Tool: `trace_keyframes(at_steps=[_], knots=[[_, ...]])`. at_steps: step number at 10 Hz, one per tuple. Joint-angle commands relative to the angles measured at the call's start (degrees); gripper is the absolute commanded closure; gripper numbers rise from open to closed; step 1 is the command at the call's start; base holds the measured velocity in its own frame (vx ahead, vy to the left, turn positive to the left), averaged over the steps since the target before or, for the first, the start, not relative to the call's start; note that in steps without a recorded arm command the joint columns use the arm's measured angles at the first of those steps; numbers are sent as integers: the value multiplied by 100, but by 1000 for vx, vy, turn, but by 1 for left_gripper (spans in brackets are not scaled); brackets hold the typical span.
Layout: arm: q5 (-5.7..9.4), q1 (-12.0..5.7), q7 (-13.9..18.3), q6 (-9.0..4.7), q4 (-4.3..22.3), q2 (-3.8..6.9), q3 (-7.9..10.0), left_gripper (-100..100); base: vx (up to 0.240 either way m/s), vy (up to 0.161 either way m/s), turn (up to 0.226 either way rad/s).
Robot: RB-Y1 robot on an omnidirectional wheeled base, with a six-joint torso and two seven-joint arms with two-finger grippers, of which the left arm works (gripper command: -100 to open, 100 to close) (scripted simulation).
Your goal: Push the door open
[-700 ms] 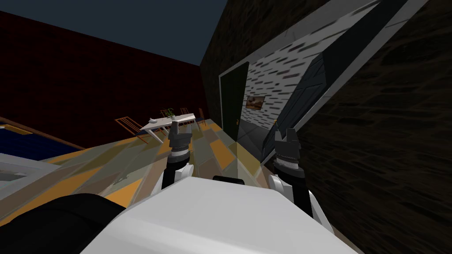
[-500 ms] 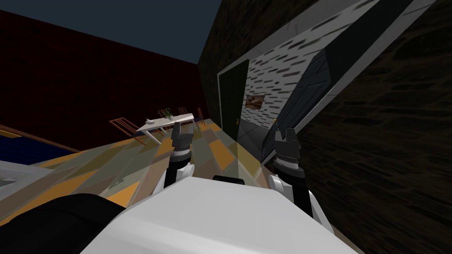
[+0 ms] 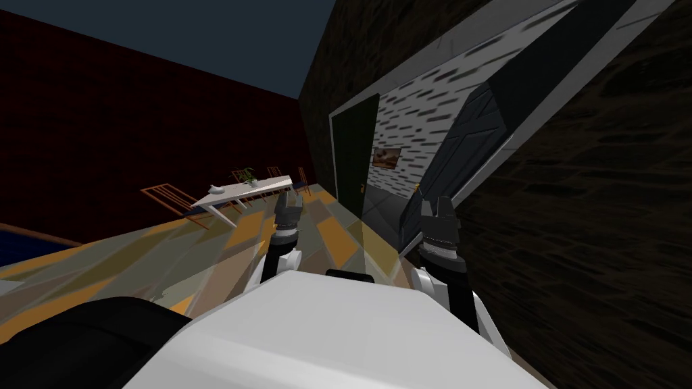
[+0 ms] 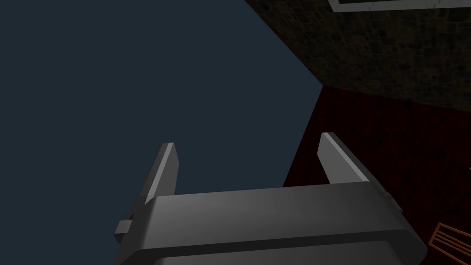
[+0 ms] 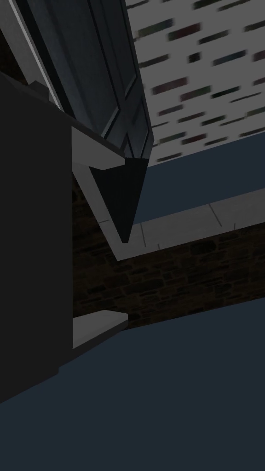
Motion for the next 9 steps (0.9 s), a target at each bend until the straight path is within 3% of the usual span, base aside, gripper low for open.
trace_keyframes(at_steps=[1, 9], knots=[[6, -61, 14, -28, 166, 36, -7, -100, 86, 11, -44], [-1, -433, 66, -144, 1116, 171, -133, -100, 100, 11, -63]])
